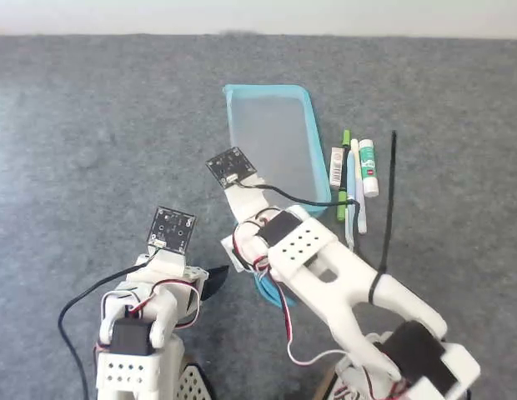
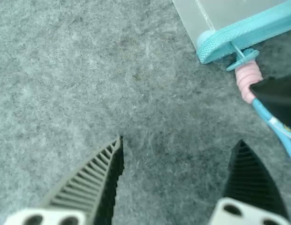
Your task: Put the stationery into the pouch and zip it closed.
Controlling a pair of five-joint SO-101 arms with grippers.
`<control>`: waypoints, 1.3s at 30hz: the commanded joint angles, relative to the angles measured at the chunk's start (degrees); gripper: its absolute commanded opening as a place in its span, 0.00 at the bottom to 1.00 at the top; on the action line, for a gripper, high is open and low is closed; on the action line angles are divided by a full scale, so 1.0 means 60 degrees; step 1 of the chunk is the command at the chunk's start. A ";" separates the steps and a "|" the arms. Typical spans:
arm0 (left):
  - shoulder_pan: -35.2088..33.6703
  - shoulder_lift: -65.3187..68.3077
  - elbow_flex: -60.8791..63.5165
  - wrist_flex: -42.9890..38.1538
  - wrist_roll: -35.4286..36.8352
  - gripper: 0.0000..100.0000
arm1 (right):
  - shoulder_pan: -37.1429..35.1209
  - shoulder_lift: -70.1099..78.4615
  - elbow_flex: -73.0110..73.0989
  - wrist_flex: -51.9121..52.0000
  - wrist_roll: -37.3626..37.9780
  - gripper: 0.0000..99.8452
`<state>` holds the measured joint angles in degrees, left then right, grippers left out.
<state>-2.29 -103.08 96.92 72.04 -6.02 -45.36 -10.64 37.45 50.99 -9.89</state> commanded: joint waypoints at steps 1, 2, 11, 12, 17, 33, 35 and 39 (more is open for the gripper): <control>-0.0073 -0.0220 -0.0095 0.0044 0.0147 0.34 | -0.0095 0.0154 -0.0410 -0.0154 0.0000 0.29; -0.0073 -0.0220 -0.0095 0.0044 0.0147 0.34 | -0.0095 0.0256 -0.0425 -0.0183 0.0000 0.29; -0.0073 -0.0220 -0.0095 0.0044 0.0147 0.34 | -0.0095 0.0989 -0.0484 -0.1238 -0.0015 0.29; -0.0073 -0.0220 -0.0095 0.0044 0.0147 0.34 | -0.0095 0.1062 -0.0571 -0.1209 -0.0015 0.29; -0.0073 -0.0220 -0.0095 0.0044 0.0147 0.34 | -0.0066 0.1370 -0.0703 -0.1136 -0.0015 0.29; -0.0073 -0.0220 -0.0095 0.0044 0.0147 0.34 | 0.0286 0.1414 -0.0674 -0.0637 0.0015 0.14; -0.0073 -0.0220 -0.0095 0.0044 0.0147 0.34 | 0.0740 0.1414 -0.0674 -0.0608 0.0015 0.14; -0.0073 -0.0220 -0.0095 0.0044 0.0147 0.34 | 0.1751 0.1414 -0.0703 -0.0271 0.0073 0.14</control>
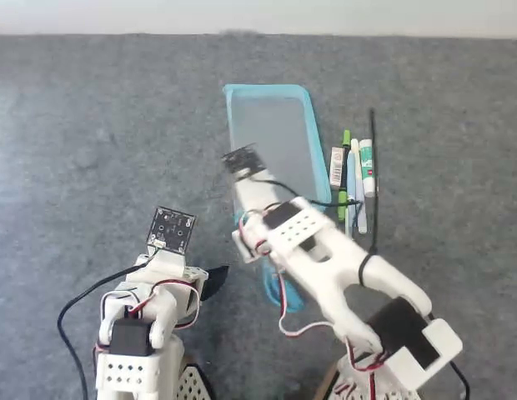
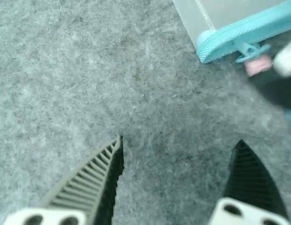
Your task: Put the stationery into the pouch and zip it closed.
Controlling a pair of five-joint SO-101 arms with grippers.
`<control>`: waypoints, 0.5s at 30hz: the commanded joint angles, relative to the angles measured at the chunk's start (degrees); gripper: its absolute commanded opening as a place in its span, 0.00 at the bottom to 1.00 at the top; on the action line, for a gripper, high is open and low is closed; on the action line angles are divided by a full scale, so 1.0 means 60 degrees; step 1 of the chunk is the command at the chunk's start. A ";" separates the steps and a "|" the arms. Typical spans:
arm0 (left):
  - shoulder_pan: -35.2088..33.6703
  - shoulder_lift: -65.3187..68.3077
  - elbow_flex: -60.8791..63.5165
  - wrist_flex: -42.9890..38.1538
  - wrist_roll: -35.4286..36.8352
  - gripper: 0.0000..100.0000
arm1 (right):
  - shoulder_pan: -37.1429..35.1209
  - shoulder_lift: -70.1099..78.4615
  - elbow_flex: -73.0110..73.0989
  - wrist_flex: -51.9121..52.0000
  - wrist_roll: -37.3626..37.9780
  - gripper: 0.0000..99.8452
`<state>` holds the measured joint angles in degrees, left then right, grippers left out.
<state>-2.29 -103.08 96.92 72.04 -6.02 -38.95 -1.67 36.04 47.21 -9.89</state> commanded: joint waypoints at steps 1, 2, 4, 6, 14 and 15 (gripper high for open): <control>-0.0073 -0.0220 -0.0095 0.0044 0.0147 0.34 | 0.0872 -0.0081 -0.0484 0.0491 0.0088 0.14; -0.0073 -0.0220 -0.0095 0.0044 0.0147 0.34 | 0.1048 -0.0095 -0.0484 0.0608 0.0147 0.14; -0.0073 -0.0220 -0.0095 0.0044 0.0147 0.34 | 0.1267 -0.0110 -0.0498 0.0696 0.0557 0.14; -0.0073 -0.0220 -0.0095 0.0044 0.0147 0.34 | 0.1311 -0.0154 -0.0498 0.0755 0.0806 0.14; -0.0073 -0.0220 -0.0095 0.0044 0.0147 0.34 | 0.0579 -0.0125 -0.0762 0.1311 0.1597 0.18; -0.0073 -0.0220 -0.0095 0.0044 0.0147 0.34 | 0.0476 -0.0095 -0.0762 0.1326 0.1700 0.21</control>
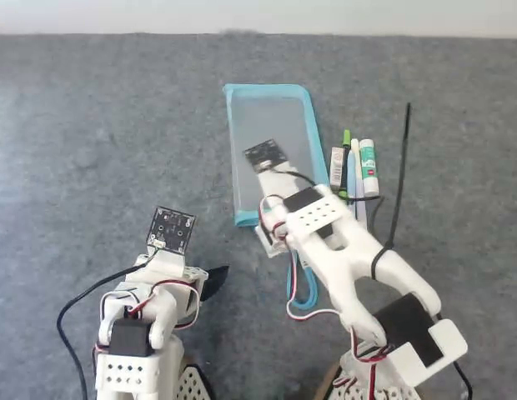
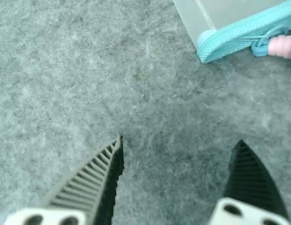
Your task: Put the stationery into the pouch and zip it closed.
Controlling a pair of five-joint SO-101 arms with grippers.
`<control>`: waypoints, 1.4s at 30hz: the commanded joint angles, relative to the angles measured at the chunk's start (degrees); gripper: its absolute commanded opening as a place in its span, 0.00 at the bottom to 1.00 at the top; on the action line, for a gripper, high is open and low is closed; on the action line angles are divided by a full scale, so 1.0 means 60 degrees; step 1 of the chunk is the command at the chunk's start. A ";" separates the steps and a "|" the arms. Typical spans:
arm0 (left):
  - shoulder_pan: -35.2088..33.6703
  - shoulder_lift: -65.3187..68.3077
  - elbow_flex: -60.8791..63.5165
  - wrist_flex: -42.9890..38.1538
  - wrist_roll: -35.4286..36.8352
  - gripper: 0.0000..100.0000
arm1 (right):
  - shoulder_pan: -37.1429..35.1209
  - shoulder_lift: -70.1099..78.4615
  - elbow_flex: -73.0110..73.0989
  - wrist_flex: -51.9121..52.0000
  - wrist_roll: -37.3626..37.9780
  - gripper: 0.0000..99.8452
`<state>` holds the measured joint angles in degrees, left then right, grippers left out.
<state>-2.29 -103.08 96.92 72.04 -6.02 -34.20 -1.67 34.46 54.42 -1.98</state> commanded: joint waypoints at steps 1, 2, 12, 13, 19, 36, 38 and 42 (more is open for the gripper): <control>-0.0073 -0.0220 -0.0095 0.0044 0.0147 0.34 | -0.0403 -0.0095 -0.0498 0.0168 0.0484 0.23; -0.0073 -0.0220 -0.0095 0.0044 0.0147 0.34 | -0.0476 -0.0095 -0.0498 0.0183 0.0571 0.25; -0.0073 -0.0220 -0.0095 0.0044 0.0147 0.34 | -0.0608 -0.0095 -0.0557 0.0095 0.0674 0.30; -0.0073 -0.0220 -0.0095 0.0044 0.0147 0.34 | -0.0608 -0.0095 -0.0645 0.0095 0.0674 0.30; -0.0073 -0.0220 -0.0095 0.0044 0.0147 0.34 | -0.0608 -0.0081 -0.0835 0.0168 0.0674 0.30; -0.0073 -0.0220 -0.0095 0.0044 0.0147 0.34 | -0.0593 0.0154 -0.0967 0.0037 0.1026 0.30; -0.0073 -0.0220 -0.0095 0.0044 0.0147 0.34 | -0.0593 0.0623 -0.1216 0.0051 0.1143 0.30; -0.0073 -0.0220 -0.0095 0.0044 0.0147 0.34 | -0.0564 0.1766 -0.1905 0.0095 0.1451 0.30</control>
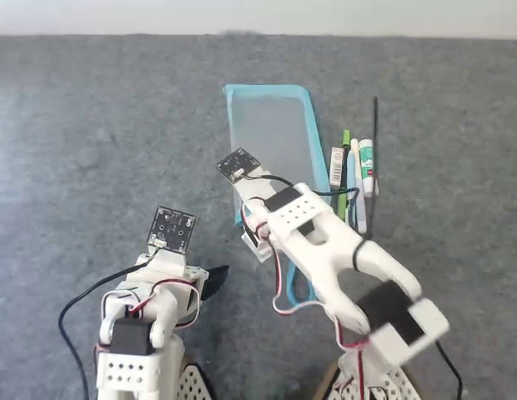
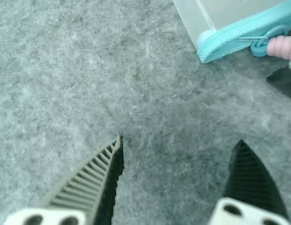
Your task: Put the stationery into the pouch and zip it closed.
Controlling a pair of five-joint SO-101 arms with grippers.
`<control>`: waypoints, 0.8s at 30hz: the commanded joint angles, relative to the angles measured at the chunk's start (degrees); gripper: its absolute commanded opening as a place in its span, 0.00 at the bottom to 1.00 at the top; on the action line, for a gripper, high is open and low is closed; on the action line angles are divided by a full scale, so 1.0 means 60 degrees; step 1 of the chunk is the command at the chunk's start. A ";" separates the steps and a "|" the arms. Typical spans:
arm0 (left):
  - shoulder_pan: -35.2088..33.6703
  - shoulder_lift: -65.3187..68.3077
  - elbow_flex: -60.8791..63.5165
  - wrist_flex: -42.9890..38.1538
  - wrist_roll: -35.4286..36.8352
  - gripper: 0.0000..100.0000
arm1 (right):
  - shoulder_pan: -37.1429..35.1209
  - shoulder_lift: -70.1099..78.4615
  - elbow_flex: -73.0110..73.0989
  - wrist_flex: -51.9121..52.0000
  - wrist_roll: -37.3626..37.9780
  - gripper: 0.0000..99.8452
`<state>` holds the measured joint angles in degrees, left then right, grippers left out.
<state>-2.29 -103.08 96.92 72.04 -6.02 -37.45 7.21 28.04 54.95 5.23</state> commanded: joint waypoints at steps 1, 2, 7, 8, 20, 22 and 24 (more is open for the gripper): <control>-0.0073 -0.0220 -0.0095 0.0044 0.0147 0.34 | -0.0007 0.0447 -0.1026 0.0037 0.0234 0.30; -0.0073 -0.0220 -0.0095 0.0044 0.0147 0.34 | -0.0007 0.0520 -0.1158 0.0095 0.0234 0.30; -0.0073 -0.0220 -0.0095 0.0044 0.0147 0.34 | -0.0022 0.0520 -0.1333 0.0154 0.0220 0.30; -0.0073 -0.0220 -0.0095 0.0044 0.0147 0.34 | -0.0007 0.0520 -0.1333 0.0154 0.0220 0.30; -0.0073 -0.0220 -0.0095 0.0044 0.0147 0.34 | 0.0007 0.0623 -0.1070 0.0154 0.0234 0.10; -0.0073 -0.0220 -0.0095 0.0044 0.0147 0.34 | 0.0007 0.0608 -0.1070 0.0168 0.0264 0.05; -0.0073 -0.0220 -0.0095 0.0044 0.0147 0.34 | 0.0022 0.0549 -0.1099 0.0374 0.0293 0.01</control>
<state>-2.29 -103.08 96.92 72.04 -6.02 -37.19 11.52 23.21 55.65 5.76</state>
